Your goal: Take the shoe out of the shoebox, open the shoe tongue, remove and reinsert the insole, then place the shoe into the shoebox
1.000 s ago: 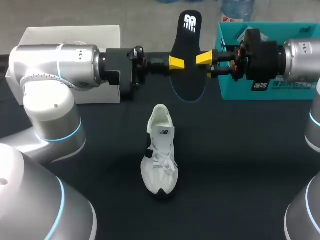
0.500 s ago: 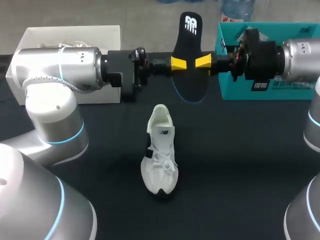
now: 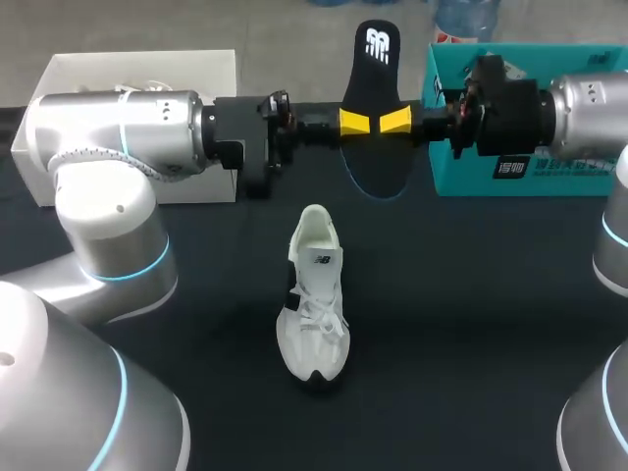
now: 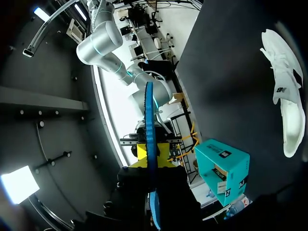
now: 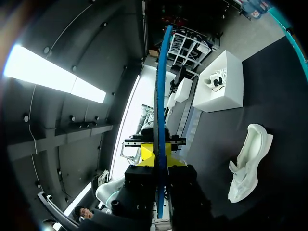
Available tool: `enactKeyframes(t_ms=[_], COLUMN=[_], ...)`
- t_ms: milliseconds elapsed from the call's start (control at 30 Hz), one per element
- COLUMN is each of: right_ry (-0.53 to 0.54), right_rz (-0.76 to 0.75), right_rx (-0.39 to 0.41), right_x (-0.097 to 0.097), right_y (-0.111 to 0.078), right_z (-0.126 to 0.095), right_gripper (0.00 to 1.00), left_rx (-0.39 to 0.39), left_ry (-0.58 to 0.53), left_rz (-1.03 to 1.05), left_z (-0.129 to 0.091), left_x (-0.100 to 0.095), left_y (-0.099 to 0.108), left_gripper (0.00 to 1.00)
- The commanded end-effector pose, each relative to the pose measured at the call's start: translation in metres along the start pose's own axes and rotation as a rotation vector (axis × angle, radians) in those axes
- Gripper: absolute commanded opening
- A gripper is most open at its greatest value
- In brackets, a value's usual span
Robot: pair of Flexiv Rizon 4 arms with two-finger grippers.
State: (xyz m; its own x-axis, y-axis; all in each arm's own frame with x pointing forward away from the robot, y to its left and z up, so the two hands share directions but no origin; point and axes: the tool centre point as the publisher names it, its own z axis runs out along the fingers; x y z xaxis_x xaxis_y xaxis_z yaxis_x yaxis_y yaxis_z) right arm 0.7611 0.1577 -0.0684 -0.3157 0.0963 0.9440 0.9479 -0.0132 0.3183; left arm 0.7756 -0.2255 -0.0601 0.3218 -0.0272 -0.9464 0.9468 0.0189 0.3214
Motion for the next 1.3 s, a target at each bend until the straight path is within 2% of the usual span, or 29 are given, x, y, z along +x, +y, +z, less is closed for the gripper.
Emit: enactKeyframes(t_ms=[33,100,133,167,200,467,700,900,1167,1300], right_ry=[0.002,0.004,0.004,0.002,-0.002,-0.020,-0.035,-0.047,-0.102,-0.130], right_rz=[0.000,-0.003,-0.009,-0.012,-0.018,-0.053,-0.057,-0.094,-0.191,-0.254], right_rx=[0.004,0.004,-0.003,-0.009,-0.017,-0.041,-0.057,-0.085,-0.142,-0.165], right_x=[-0.001,0.000,0.000,0.001,0.001,-0.001,-0.005,-0.005,-0.011,-0.017], right_y=[0.001,0.000,0.000,-0.001,-0.001,-0.002,0.001,0.006,0.019,0.030], right_z=[0.003,0.003,0.003,0.002,0.001,-0.002,-0.003,-0.003,0.011,0.018], right_gripper=[0.00,0.00,0.00,0.00,0.00,0.00,0.00,0.00,0.00,0.00], left_rx=[-0.005,-0.009,-0.007,-0.007,-0.001,0.078,0.202,0.268,0.341,0.338], left_ry=[-0.002,-0.002,0.005,0.010,0.015,0.050,0.125,0.162,0.228,0.245], left_rz=[0.001,0.004,0.006,0.006,0.006,-0.031,-0.021,-0.012,-0.022,-0.018], left_z=[0.005,0.005,0.003,0.002,0.000,-0.025,-0.056,-0.082,-0.119,-0.135], left_x=[0.001,0.001,0.001,0.001,0.002,0.009,0.016,0.020,0.031,0.035], left_y=[-0.001,0.000,0.000,0.001,0.001,0.011,0.026,0.031,0.036,0.040], left_gripper=[0.00,0.00,0.14,0.66,1.00,1.00,1.00,1.00,1.00,1.00])
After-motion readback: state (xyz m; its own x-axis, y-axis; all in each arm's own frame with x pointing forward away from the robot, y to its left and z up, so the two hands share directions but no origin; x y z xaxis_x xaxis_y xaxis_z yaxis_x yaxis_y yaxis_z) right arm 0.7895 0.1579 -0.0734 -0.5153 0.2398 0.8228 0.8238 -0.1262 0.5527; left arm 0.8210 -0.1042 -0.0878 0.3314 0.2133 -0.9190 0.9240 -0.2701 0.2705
